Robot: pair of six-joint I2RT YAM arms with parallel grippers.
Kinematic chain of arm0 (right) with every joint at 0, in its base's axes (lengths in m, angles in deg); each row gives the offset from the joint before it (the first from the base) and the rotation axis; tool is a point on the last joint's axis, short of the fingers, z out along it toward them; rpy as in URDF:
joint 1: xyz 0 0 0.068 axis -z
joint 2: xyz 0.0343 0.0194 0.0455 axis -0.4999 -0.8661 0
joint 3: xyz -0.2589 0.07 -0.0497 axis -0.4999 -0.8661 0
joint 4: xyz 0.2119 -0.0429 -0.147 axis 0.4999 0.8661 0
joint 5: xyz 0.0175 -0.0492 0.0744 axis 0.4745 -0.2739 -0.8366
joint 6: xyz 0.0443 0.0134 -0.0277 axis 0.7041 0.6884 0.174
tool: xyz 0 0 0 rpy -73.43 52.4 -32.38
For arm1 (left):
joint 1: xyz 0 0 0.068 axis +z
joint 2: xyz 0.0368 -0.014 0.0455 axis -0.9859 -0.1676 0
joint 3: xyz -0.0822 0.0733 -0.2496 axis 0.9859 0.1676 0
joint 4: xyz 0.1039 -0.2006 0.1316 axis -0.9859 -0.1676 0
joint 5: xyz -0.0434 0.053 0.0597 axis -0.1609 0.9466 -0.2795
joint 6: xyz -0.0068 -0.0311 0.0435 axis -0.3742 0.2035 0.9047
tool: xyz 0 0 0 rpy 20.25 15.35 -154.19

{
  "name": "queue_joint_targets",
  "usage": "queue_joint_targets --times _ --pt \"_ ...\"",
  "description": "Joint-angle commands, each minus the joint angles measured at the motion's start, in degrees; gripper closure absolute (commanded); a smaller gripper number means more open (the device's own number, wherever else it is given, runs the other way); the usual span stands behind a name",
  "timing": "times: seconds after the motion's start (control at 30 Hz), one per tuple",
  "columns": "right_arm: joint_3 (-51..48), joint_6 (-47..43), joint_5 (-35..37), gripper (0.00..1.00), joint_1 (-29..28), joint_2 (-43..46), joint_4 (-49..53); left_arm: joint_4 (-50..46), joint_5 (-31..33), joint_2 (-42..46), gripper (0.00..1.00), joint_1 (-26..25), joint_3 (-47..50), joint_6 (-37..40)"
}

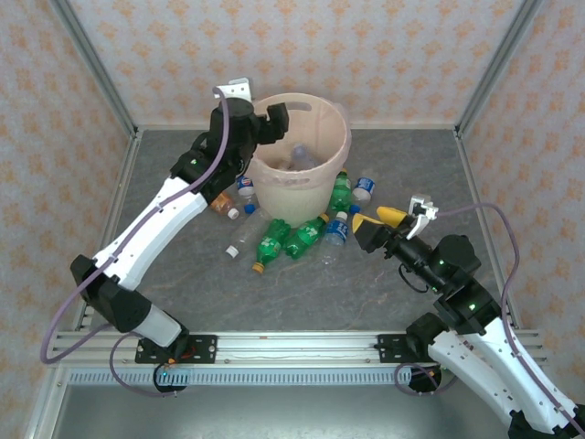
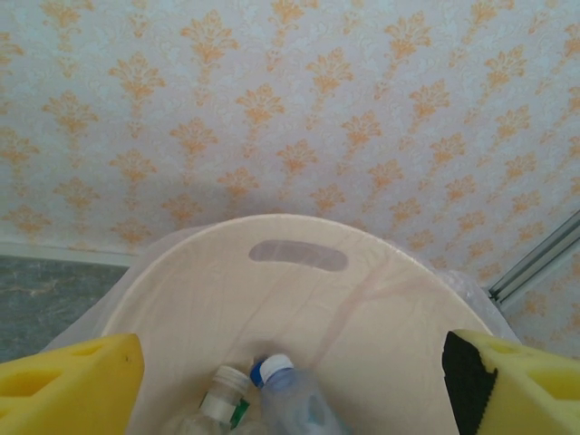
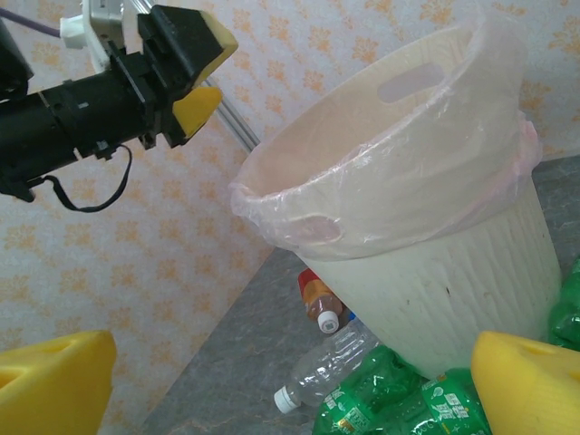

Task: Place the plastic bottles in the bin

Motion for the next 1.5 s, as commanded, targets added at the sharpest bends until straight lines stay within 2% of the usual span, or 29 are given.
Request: queue_joint_targets --times 0.0,0.2,0.6,0.83,0.93,1.07,1.27,1.47 --pt "0.63 0.79 -0.56 0.00 -0.15 0.82 -0.91 -0.79 -0.10 5.92 0.10 -0.40 4.53 -0.98" --pt "-0.48 1.49 -1.03 0.00 -0.20 0.81 -2.09 0.60 -0.24 16.10 0.01 -0.40 18.05 -2.59" --pt "-1.07 1.82 -1.52 0.00 -0.12 0.20 -2.87 2.53 -1.01 34.10 0.01 -0.40 47.53 -9.71" --pt "-1.52 1.90 -1.54 0.00 -0.12 -0.32 -3.42 7.54 -3.17 39.45 0.03 -0.40 62.16 -15.07" --pt "-1.59 1.89 -1.63 0.00 -0.16 -0.58 -3.33 10.63 -4.50 38.88 0.08 -0.40 65.39 -15.44" --pt "-1.30 1.97 -1.37 0.00 -0.12 -0.69 -2.74 12.97 -8.01 33.00 0.16 -0.40 65.61 -14.11" --pt "-0.94 1.93 -1.25 0.00 -0.16 -0.61 -1.95 14.58 -8.54 23.09 0.16 -0.42 62.24 -8.99" --pt "-0.94 1.54 -0.92 0.00 -0.12 -0.59 -1.05 14.59 -5.84 15.36 0.16 -0.31 57.63 -5.30"
